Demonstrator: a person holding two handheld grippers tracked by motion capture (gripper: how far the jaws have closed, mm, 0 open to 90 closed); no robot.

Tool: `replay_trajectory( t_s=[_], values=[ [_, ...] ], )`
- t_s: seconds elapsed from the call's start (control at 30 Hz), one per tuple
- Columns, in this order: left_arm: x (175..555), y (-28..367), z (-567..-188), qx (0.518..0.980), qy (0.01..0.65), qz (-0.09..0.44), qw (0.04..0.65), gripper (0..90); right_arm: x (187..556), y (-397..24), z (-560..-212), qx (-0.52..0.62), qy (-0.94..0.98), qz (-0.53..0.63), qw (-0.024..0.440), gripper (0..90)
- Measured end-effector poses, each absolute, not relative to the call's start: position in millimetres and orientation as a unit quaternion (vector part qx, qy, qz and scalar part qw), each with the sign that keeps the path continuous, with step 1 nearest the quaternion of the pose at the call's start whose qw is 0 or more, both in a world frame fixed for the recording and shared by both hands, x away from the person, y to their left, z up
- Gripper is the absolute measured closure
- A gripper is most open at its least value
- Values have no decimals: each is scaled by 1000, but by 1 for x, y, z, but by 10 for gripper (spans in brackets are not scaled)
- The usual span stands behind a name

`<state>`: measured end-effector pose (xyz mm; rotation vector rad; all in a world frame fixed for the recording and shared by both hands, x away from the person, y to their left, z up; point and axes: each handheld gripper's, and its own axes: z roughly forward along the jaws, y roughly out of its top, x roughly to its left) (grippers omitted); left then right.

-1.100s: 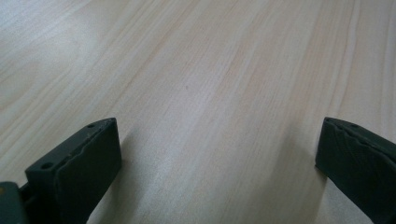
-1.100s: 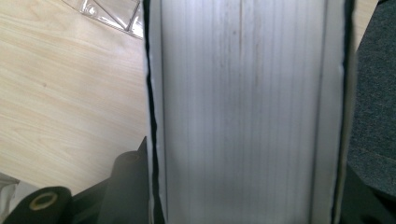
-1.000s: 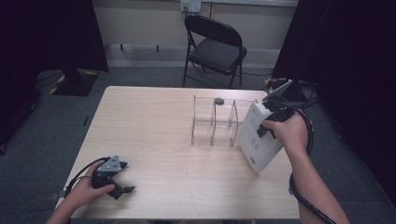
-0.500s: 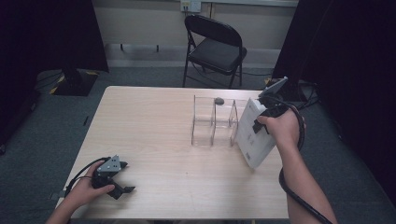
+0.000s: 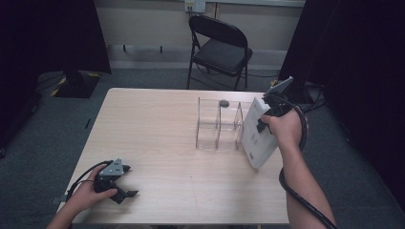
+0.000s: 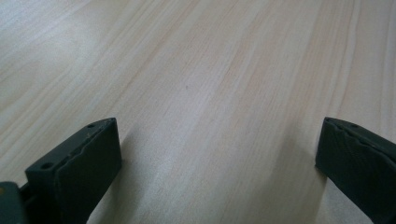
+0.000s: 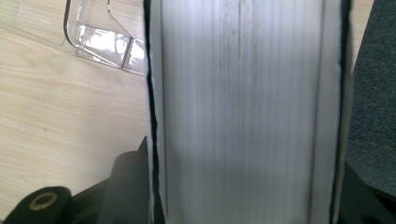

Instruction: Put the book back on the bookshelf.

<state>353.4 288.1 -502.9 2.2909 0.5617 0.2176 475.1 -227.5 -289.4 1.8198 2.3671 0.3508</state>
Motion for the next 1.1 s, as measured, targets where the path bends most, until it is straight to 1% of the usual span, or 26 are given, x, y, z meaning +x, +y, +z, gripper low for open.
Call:
replay_trajectory(
  t_s=[1.1],
  values=[
    [354, 288, -503, 896, 219, 85, 377, 0, 493, -225, -290, 633, 760, 124, 76, 524]
  ],
)
